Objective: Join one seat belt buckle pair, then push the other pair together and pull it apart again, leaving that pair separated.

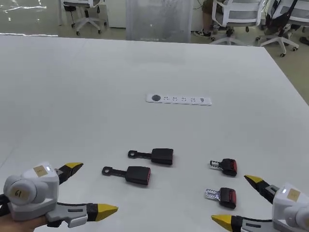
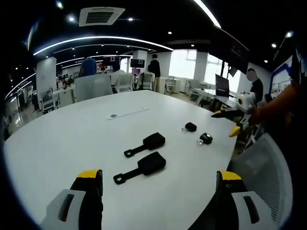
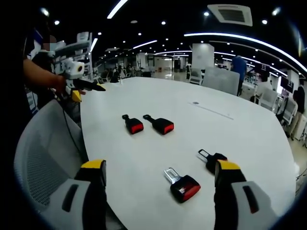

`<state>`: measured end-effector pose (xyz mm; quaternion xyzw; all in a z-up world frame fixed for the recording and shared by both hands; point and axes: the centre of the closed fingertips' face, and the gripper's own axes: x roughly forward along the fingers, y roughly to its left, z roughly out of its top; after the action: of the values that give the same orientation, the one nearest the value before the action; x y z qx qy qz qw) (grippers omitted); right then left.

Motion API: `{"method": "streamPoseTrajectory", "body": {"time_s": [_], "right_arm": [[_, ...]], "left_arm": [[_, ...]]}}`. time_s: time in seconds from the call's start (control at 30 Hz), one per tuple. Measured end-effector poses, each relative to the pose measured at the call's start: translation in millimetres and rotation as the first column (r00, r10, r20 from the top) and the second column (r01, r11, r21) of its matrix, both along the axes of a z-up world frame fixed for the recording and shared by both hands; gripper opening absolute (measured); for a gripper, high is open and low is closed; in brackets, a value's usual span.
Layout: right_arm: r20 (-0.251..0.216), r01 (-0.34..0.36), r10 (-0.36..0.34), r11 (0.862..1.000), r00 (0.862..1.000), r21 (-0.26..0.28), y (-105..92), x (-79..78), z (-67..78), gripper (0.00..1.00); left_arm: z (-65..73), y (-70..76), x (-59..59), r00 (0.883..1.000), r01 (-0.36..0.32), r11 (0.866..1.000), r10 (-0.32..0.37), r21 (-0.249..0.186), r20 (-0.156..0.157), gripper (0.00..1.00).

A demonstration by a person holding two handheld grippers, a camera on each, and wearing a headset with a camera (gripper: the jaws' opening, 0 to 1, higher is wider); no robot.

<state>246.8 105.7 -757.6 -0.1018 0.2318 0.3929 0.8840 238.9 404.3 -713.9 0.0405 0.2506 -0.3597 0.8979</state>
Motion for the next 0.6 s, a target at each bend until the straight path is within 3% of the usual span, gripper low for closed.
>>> {"method": "streamPoseTrajectory", "body": {"time_s": [0.6], "right_arm": [[-0.004, 0.001, -0.001, 1.000, 1.000, 0.003, 1.4, 2.8, -0.5, 0.95]], "left_arm": [[-0.7, 1.0, 3.0, 1.000, -0.004, 1.000, 0.004, 0.001, -0.001, 1.00]]}}
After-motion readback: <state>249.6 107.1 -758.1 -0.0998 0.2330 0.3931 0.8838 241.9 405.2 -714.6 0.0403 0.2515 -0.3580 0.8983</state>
